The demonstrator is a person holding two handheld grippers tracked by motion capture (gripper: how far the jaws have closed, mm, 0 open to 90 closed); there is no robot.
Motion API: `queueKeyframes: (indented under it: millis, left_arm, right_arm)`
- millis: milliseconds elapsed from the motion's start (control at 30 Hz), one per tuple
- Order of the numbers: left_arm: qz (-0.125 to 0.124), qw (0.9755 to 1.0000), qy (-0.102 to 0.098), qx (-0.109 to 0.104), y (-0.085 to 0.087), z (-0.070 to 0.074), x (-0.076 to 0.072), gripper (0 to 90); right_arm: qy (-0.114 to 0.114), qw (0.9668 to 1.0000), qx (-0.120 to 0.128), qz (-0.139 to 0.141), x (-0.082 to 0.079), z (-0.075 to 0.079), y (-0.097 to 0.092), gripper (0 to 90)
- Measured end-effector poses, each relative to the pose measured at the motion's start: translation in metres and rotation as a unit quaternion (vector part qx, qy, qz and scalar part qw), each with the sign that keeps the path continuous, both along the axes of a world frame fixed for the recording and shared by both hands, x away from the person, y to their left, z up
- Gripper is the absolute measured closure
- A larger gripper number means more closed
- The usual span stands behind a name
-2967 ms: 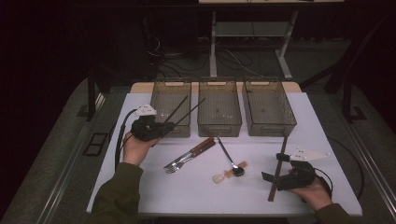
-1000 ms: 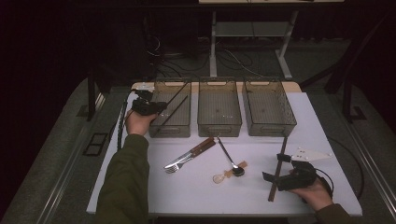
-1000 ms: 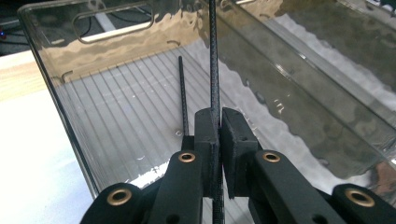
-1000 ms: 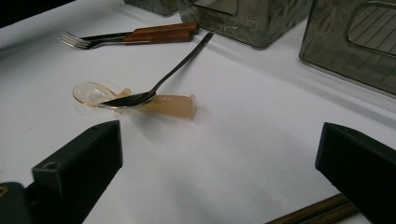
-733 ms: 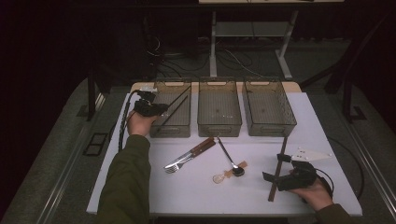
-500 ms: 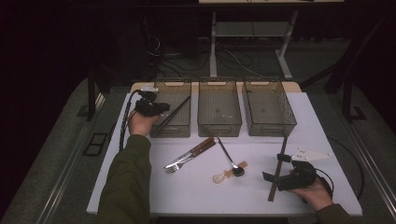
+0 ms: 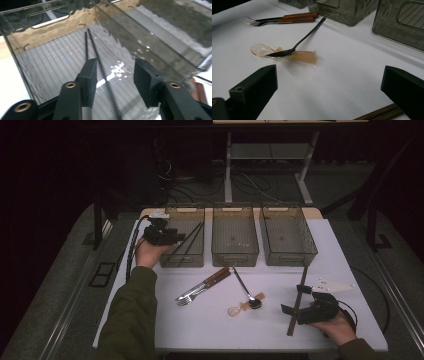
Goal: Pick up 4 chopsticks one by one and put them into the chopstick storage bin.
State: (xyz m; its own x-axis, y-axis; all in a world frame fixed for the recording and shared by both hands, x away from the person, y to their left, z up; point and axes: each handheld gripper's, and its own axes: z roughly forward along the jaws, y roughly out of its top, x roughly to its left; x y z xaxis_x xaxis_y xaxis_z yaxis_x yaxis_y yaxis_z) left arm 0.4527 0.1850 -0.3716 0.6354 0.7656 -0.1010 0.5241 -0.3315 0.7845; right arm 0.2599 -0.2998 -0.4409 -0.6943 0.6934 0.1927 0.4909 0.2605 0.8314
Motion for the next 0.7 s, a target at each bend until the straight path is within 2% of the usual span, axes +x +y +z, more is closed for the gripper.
queueKeyframes:
  millis: [133, 300, 433, 567, 700]
  left_arm:
    - [-0.006, 0.9999, -0.012, -0.01, -0.001, 0.003, -0.012, 45.9]
    - [-0.02, 0.9997, -0.013, -0.005, 0.0, 0.003, -0.027, 39.8]
    - [-0.029, 0.9994, -0.013, -0.013, 0.001, -0.001, -0.04, 35.5]
    - [-0.037, 0.9992, -0.012, -0.005, 0.0, -0.009, -0.054, 32.2]
    - [-0.039, 0.9991, -0.014, -0.006, -0.001, -0.013, -0.067, 29.7]
  right_arm:
    - [0.0, 1.0, 0.0, 0.0, 0.0, 0.0, 0.0, 0.5]
    - [0.001, 1.0, -0.001, -0.001, 0.0, 0.0, 0.0, 0.6]
    - [0.002, 1.0, -0.001, -0.001, 0.0, 0.0, 0.0, 0.6]
    - [0.002, 1.0, -0.001, 0.0, 0.0, 0.0, 0.0, 0.6]
    - [0.002, 1.0, -0.002, -0.001, 0.0, 0.0, 0.0, 0.6]
